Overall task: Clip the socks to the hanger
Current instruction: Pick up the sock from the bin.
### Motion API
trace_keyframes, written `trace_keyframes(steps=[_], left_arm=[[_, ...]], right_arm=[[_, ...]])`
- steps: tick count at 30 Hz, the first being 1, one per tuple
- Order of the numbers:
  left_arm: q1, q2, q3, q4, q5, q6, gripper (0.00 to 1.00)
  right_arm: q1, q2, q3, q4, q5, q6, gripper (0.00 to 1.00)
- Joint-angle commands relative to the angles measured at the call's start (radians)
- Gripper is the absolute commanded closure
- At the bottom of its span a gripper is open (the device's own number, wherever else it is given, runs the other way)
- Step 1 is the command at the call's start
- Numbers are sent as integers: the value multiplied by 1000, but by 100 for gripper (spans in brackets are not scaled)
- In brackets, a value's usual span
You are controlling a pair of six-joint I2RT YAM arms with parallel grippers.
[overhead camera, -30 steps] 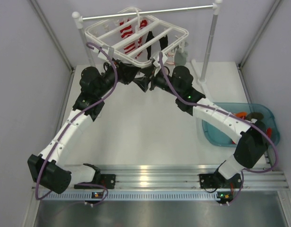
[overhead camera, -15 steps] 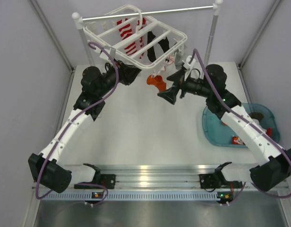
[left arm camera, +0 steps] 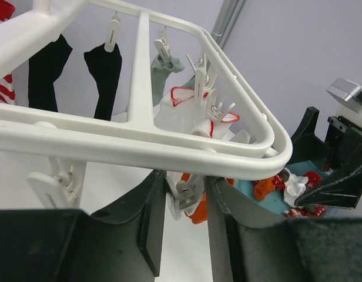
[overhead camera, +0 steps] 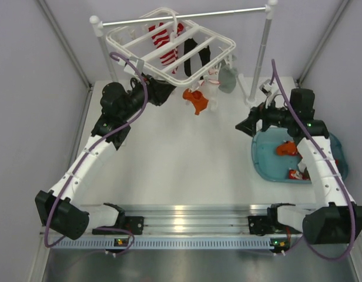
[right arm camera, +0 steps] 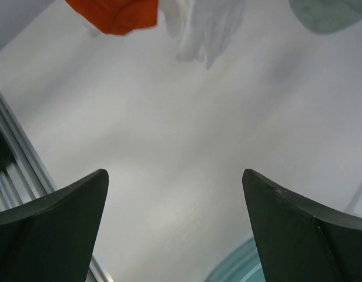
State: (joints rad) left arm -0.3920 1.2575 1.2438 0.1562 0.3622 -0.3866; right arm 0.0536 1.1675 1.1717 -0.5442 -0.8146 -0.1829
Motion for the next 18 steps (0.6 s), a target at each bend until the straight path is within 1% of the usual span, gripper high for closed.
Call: trace_keyframes(steps=[1,2,3,4,5,6,7,8,9,10,11,12,14,15,17,18], left_arm=[[2,-18,13,49,30,32,100],[2,-18,17,42,35,37,100],[2,-17,20,34,35,38,100],[2,-15,25,28,35,38,100],[2,-15,26,23,32,40,100],[2,-15,26,20,32,41,100],[2,-17,23,20,34,41,100],[2,-20,22,20,35,43,100],[4,-17,22,20,38,41,100],[2,-17,22,17,43,41,100],[2,-15,23,16,46,43,100],[2,-13,22,16,47,43,100],[2,-9,22,14,53,37,100],[2,-9,22,14,55,35,100],[2,-9,17,17,58,32,100],[2,-7,16,17,57,32,100]], right_arm=[[-125,35,45,-241,-75,-232,4],[-182,50,66,-290,-46,-287,3],[-213,70,80,-397,-34,-347,3],[-289,108,89,-445,-29,-469,3],[-319,132,103,-482,17,-524,4],[-351,156,111,-555,38,-577,5],[-433,203,129,-597,40,-712,5],[-467,230,137,-627,66,-777,5],[-491,254,146,-667,93,-887,6],[-548,299,170,-689,101,-955,6],[-573,320,183,-720,94,-1030,6],[-590,340,192,-764,100,-1190,6],[-610,385,204,-766,130,-1317,5],[-621,399,207,-790,127,-1498,5],[-635,437,207,-783,146,-1634,4],[-635,449,206,-780,152,-1755,4]])
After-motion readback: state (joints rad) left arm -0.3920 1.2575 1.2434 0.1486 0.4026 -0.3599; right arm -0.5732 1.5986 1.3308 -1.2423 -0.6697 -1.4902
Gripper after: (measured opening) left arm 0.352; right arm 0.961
